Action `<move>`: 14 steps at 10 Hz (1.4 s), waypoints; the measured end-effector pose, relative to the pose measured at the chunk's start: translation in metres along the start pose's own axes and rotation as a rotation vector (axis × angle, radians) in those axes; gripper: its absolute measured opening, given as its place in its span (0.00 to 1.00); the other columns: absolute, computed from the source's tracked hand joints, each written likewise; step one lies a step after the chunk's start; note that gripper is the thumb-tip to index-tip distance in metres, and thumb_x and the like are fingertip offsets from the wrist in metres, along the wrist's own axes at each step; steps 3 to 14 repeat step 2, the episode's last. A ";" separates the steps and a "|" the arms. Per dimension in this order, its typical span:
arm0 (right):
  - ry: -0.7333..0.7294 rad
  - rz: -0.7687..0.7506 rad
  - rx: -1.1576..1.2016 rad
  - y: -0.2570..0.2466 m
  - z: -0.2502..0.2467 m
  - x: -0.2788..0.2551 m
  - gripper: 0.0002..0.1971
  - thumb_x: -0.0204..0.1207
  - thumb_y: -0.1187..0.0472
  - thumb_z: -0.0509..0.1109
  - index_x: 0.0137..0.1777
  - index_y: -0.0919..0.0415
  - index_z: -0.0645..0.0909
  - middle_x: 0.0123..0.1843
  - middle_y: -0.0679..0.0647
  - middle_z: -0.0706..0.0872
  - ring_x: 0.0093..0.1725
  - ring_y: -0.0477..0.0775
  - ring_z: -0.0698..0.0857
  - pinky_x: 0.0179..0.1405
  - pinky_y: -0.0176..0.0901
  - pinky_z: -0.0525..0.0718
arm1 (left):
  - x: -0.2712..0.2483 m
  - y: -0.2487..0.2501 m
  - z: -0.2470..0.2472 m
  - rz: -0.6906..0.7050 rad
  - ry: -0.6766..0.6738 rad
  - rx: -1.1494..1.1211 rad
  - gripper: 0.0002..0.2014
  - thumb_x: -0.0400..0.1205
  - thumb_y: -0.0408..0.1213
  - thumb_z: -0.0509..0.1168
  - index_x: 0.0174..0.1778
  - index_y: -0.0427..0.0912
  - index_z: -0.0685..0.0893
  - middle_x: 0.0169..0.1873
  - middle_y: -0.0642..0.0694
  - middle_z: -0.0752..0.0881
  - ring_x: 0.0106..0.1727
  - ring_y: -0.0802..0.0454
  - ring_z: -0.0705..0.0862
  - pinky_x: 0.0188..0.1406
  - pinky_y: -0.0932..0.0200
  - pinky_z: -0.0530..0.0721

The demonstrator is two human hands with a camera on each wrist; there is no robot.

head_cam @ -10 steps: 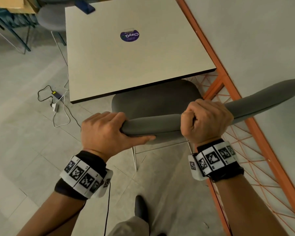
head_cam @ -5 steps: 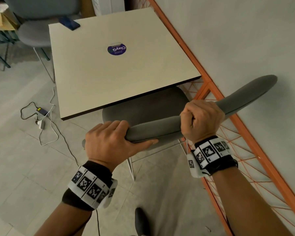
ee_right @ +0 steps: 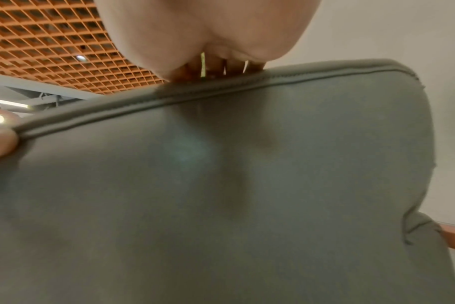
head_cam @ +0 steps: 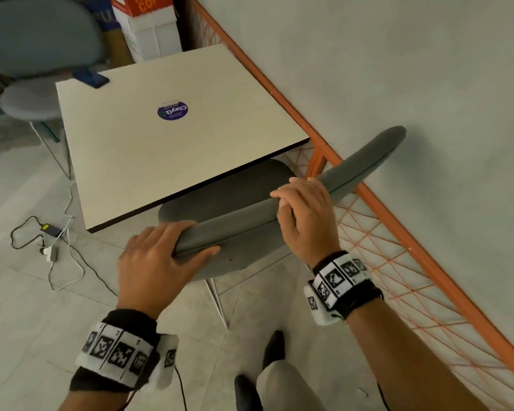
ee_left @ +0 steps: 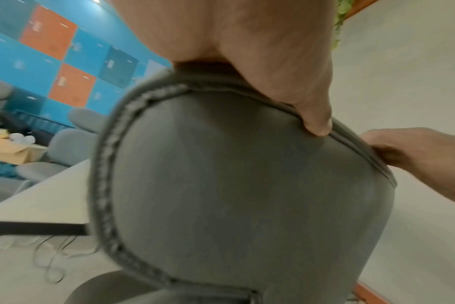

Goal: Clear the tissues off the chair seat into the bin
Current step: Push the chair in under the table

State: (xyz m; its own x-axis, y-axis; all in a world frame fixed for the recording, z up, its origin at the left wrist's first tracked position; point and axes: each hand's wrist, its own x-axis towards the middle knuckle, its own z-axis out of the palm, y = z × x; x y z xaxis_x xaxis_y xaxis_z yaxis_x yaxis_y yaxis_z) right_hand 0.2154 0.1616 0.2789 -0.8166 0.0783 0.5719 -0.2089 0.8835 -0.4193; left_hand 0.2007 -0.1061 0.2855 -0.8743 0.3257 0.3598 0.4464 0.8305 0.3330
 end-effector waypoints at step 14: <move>-0.151 0.259 0.050 0.039 -0.029 -0.090 0.16 0.81 0.59 0.63 0.67 0.51 0.77 0.69 0.49 0.77 0.67 0.44 0.77 0.63 0.36 0.78 | -0.038 -0.011 -0.011 -0.535 -0.034 -0.302 0.36 0.65 0.61 0.75 0.68 0.56 0.74 0.62 0.49 0.81 0.60 0.41 0.82 0.55 0.40 0.84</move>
